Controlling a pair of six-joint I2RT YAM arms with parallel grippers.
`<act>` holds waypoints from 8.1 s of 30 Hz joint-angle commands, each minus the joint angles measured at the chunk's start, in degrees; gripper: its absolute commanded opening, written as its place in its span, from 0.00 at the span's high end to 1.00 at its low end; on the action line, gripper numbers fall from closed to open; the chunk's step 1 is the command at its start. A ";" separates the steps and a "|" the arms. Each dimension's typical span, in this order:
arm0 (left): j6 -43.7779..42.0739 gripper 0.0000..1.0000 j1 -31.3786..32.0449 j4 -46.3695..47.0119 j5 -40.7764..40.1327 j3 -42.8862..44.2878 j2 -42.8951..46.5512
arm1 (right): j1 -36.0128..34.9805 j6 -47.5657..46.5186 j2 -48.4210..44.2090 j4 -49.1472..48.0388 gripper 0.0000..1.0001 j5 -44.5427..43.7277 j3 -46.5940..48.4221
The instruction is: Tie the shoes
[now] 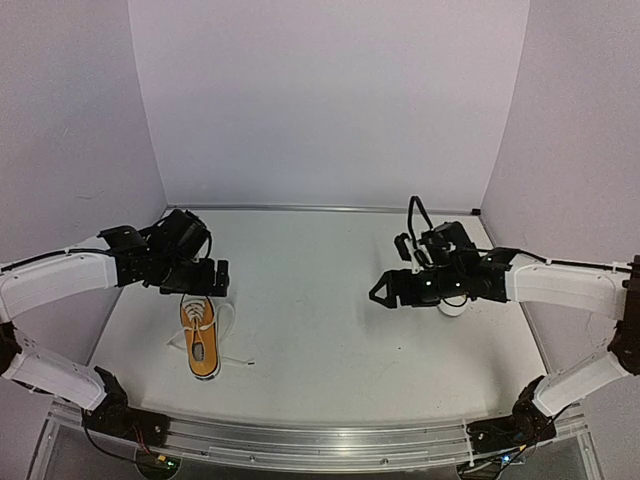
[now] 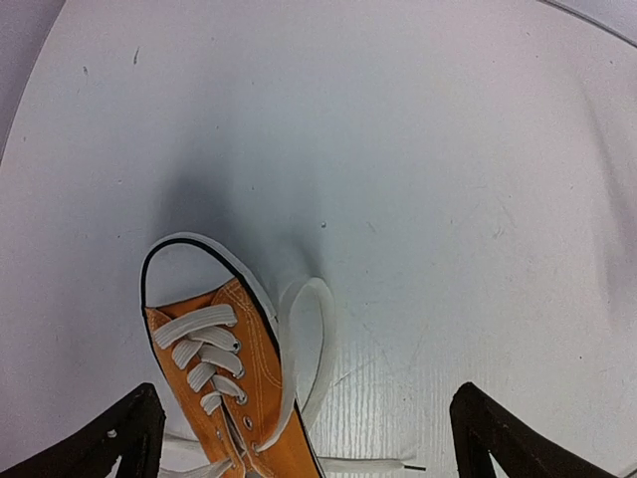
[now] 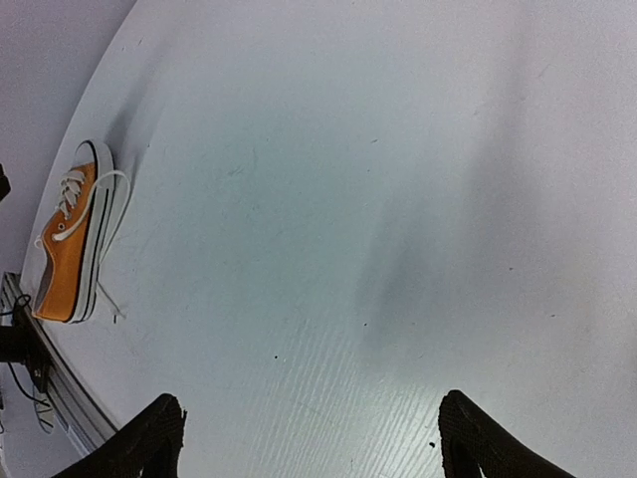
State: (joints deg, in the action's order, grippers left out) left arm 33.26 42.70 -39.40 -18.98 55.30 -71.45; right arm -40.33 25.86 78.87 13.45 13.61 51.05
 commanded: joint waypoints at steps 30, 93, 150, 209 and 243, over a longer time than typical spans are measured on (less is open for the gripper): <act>17.54 0.30 -2.65 2.58 5.37 -19.69 5.65 | -25.82 -6.20 49.36 -3.87 0.43 0.50 43.51; -0.63 1.00 11.61 15.26 11.25 12.45 -16.65 | -10.47 5.31 21.72 -22.23 0.32 2.79 -2.05; -0.06 1.00 4.40 7.12 7.08 11.62 -5.11 | -23.35 15.17 22.22 -18.18 1.00 -16.00 11.28; 15.71 0.23 -2.70 13.55 5.66 -7.36 -7.59 | 0.10 12.73 -5.65 6.63 0.54 -8.94 -14.04; 12.82 0.38 -10.50 21.61 8.16 -3.07 -27.55 | -7.46 16.04 18.18 -2.23 0.67 -15.94 -12.10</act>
State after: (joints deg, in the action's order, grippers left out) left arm 47.00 32.77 -19.71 -9.75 48.56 -95.56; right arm -47.05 40.37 93.87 4.68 -0.34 42.00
